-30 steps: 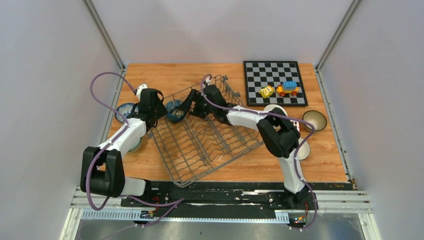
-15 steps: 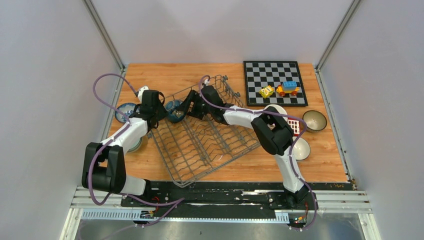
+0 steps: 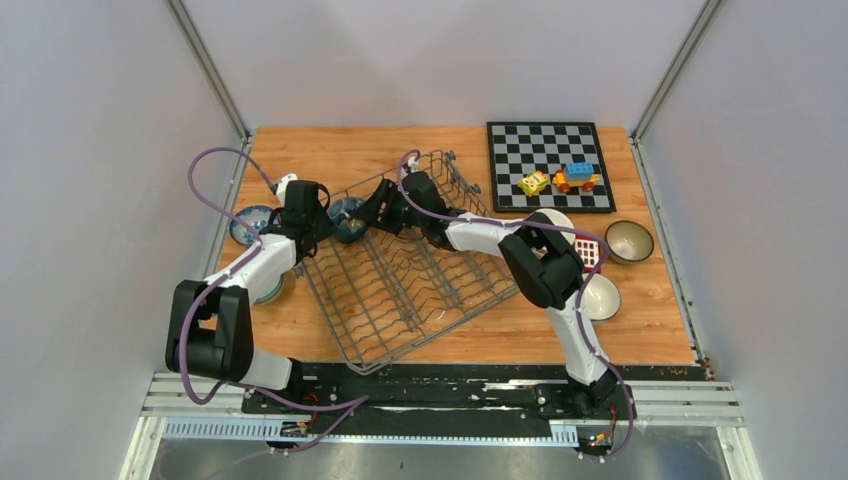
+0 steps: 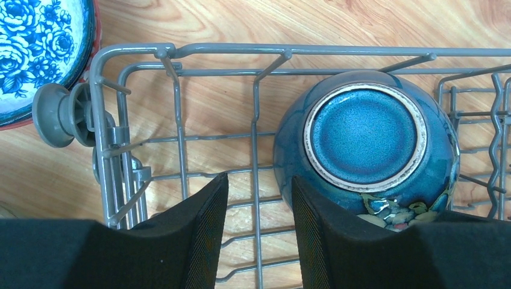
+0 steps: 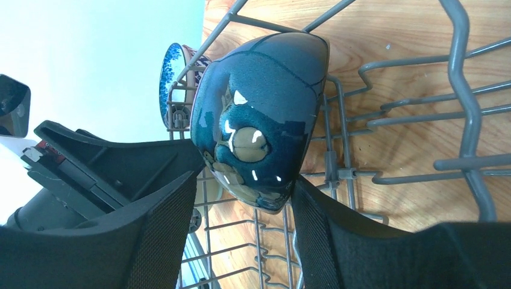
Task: Unload the bowls from the dish rack
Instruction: Pick up the bowl from the dish rack.
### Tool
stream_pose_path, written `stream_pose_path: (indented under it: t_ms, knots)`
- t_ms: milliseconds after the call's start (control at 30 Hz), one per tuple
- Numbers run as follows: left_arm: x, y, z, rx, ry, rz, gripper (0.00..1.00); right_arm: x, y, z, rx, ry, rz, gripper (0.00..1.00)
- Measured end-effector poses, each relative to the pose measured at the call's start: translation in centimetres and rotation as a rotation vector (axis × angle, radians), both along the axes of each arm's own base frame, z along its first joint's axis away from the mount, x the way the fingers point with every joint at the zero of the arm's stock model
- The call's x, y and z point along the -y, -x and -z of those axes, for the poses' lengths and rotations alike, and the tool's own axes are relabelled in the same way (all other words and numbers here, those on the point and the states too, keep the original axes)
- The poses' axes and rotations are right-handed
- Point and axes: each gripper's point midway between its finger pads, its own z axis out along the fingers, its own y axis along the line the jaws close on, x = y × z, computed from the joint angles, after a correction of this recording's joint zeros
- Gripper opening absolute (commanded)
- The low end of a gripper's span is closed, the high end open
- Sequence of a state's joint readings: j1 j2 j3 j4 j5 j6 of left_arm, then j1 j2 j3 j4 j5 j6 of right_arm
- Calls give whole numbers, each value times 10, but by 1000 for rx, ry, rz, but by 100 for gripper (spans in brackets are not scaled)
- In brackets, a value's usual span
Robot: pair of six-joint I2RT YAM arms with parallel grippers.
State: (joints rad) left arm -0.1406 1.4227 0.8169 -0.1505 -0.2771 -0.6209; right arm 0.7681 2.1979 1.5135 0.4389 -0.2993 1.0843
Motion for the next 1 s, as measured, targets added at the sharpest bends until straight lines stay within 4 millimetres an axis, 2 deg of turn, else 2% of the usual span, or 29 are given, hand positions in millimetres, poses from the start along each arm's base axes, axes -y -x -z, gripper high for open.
stream_pose_path:
  t_ms: [233, 600, 1000]
  knots:
    - [0, 0, 3, -8, -1, -1, 45, -4, -4, 7, -5, -30, -4, 50]
    - [-3, 0, 5, -15, -11, -11, 45, -13, -5, -8, 33, -112, -32, 42]
    - [-2, 1, 8, -23, -7, -6, 44, -21, -5, -16, 53, -172, -63, 26]
